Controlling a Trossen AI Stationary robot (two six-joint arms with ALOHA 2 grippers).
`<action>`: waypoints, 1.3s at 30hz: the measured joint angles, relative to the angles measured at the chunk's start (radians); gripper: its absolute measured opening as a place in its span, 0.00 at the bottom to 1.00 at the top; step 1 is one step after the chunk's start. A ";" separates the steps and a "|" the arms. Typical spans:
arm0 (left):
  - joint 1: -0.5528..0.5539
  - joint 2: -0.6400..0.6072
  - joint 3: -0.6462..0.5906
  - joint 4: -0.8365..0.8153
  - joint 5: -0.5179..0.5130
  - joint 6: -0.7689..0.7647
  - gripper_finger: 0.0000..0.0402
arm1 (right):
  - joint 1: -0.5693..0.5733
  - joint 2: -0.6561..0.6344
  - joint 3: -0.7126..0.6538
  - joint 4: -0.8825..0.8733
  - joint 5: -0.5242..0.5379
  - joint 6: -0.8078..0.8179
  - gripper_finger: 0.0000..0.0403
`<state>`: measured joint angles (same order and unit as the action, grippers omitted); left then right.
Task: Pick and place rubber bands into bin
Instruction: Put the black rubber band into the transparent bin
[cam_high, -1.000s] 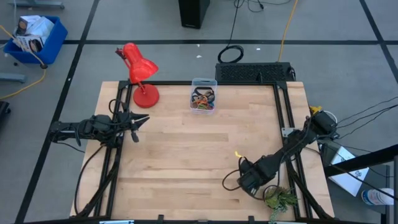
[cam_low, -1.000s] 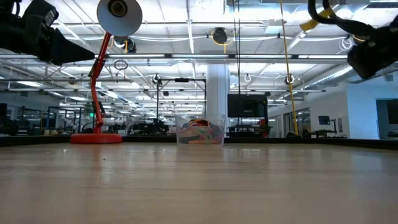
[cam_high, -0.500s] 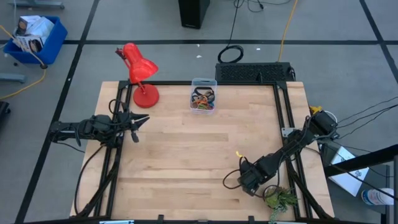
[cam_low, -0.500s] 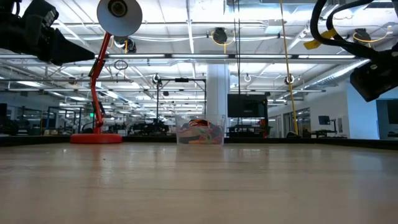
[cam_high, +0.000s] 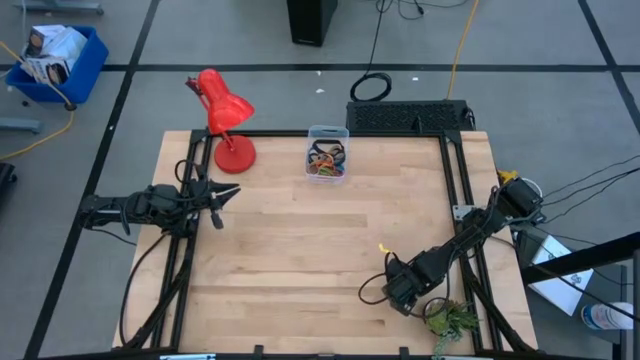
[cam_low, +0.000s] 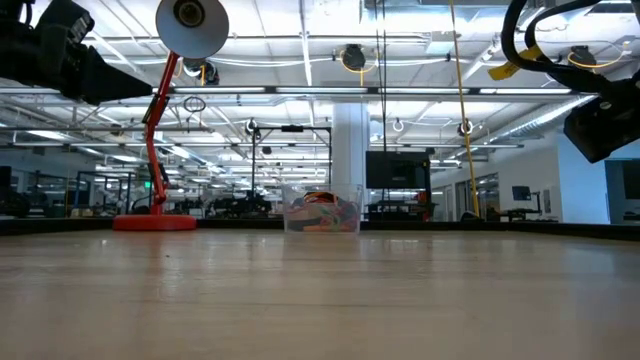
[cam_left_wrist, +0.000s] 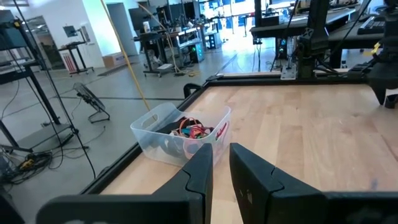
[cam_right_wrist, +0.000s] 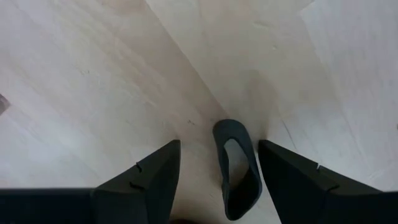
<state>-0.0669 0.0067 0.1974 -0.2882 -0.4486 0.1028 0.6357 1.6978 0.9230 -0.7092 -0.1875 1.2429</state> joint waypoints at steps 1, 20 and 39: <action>0.000 0.000 0.000 0.000 0.000 0.000 0.16 | 0.000 0.000 0.000 0.001 0.000 -0.002 0.54; 0.000 0.000 0.000 0.000 -0.002 0.019 0.16 | 0.000 0.002 -0.001 -0.035 0.005 -0.002 0.25; 0.000 0.000 0.000 0.001 -0.006 0.021 0.16 | -0.019 -0.154 -0.007 -0.056 0.031 -0.026 0.01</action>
<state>-0.0669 0.0063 0.1974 -0.2874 -0.4545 0.1234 0.6171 1.5433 0.9165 -0.7652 -0.1565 1.2173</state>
